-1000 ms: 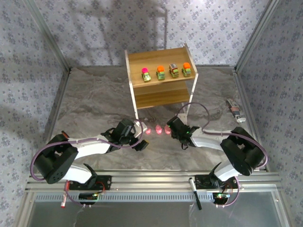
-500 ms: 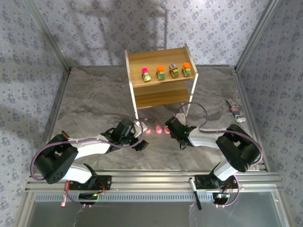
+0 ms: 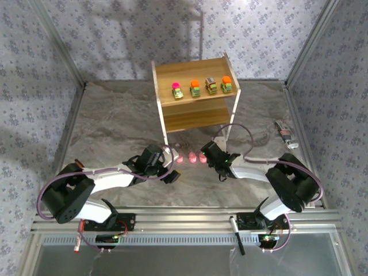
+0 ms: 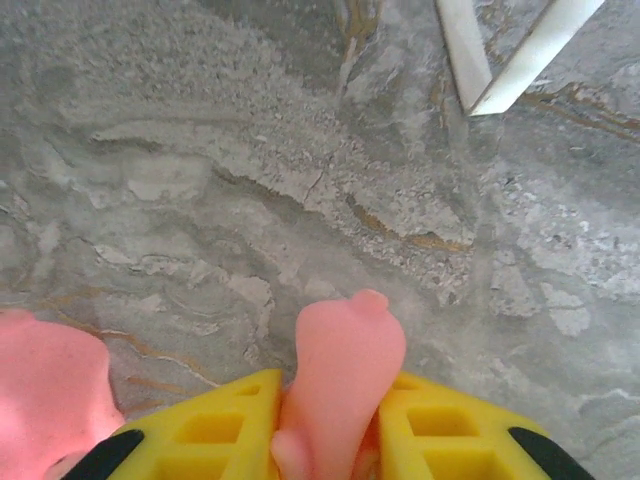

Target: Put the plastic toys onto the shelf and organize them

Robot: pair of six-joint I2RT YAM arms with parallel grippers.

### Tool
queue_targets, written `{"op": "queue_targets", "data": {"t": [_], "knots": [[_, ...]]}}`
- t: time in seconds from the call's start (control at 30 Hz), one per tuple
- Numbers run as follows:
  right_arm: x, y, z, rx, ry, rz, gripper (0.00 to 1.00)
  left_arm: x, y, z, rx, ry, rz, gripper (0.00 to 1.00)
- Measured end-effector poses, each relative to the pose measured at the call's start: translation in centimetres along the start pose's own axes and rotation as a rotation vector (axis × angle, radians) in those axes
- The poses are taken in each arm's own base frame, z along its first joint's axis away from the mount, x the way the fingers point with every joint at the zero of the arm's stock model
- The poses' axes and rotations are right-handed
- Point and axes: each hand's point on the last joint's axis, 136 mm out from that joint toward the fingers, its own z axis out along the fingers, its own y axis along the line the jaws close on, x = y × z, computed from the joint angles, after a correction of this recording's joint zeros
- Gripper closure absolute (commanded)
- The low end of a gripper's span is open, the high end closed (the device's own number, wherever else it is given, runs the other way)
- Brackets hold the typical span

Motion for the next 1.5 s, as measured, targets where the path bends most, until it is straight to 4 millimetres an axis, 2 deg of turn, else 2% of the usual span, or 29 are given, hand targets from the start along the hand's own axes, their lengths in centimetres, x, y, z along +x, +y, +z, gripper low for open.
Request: {"op": "queue_targets", "data": {"t": [0.23,0.37,0.63,0.93,1.07,1.13,1.23,1.5], "knots": [[-1.6,-0.6,-2.5,-0.024,-0.044,0.017,0.73,0.0,0.0,0.0,0.0,0.0,0.0,0.0],[-2.6,-1.1,-4.6,-0.036,-0.07,0.006,0.73,0.0,0.0,0.0,0.0,0.0,0.0,0.0],[-6.2,-0.9,-9.2,-0.087,-0.152,0.005,0.73,0.0,0.0,0.0,0.0,0.0,0.002,0.0],[-6.3,-1.4,-10.0,-0.062,-0.12,-0.058,0.73,0.0,0.0,0.0,0.0,0.0,0.004,0.0],[-11.5,0.3,-13.0,-0.117,-0.224,-0.037,0.73,0.0,0.0,0.0,0.0,0.0,0.007,0.0],[-13.4,0.9,-14.1,-0.137,-0.265,-0.023,0.73,0.0,0.0,0.0,0.0,0.0,0.007,0.0],[-14.3,1.4,-14.2,-0.139,-0.276,-0.034,0.73,0.0,0.0,0.0,0.0,0.0,0.007,0.0],[-14.0,1.1,-12.2,-0.094,-0.233,-0.063,0.73,0.0,0.0,0.0,0.0,0.0,0.007,0.0]]}}
